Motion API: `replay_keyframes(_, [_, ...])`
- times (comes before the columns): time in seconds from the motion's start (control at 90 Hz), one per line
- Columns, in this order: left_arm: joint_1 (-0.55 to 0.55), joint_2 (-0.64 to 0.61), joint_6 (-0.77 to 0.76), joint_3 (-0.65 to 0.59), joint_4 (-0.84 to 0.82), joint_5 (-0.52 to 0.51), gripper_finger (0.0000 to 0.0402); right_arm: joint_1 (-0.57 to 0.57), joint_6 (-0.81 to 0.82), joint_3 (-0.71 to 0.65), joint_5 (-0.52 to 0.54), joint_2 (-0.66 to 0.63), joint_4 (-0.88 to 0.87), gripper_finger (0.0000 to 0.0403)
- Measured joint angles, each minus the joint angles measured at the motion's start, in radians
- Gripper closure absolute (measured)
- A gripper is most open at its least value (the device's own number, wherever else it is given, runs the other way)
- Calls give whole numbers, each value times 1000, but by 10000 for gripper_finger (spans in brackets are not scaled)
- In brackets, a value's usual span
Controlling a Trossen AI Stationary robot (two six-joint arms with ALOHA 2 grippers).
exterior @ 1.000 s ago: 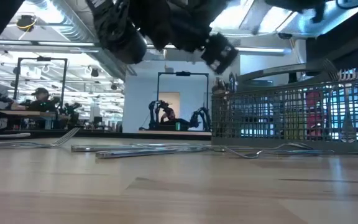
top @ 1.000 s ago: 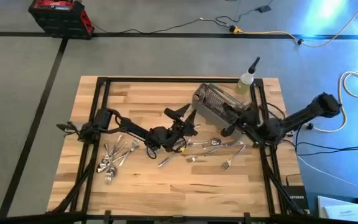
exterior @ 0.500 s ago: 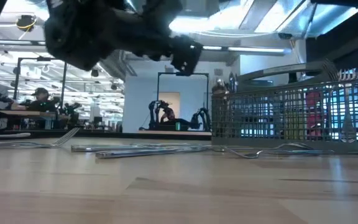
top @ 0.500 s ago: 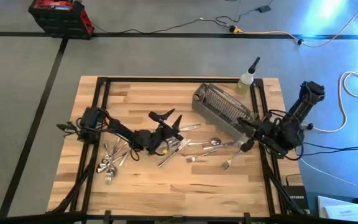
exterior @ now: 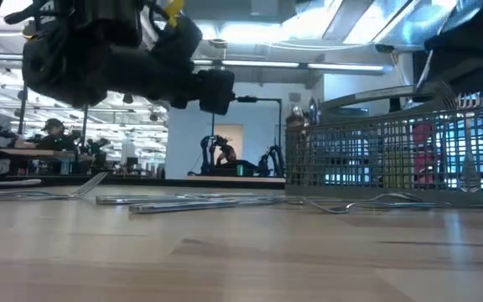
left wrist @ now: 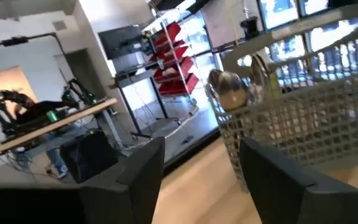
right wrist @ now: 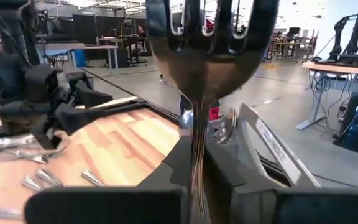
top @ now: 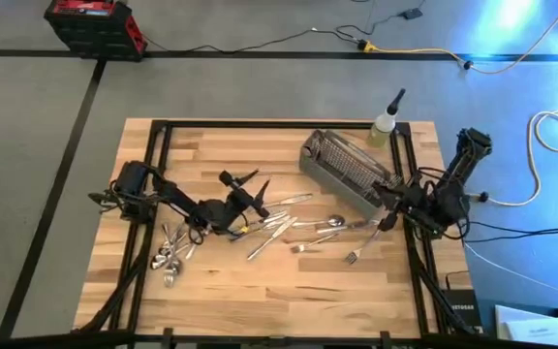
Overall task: Sort silverware
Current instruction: Put the silver fork into the gray silverware organizer
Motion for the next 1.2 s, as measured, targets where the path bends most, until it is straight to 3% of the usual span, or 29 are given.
replay_keyframes(0.233, [0,0,-3,0,6,10,208,130,-65,-15,-1,-128,13,401])
replay_keyframes(0.478, [-1,0,-20,1,3,11,208,225,-86,-15,-1,-143,-109,402])
replay_keyframes(0.856, [-6,0,-20,1,4,10,208,101,166,-15,-1,-143,-409,402])
replay_keyframes(1.2, [-6,0,0,1,4,6,208,71,164,-12,-1,-142,-367,402])
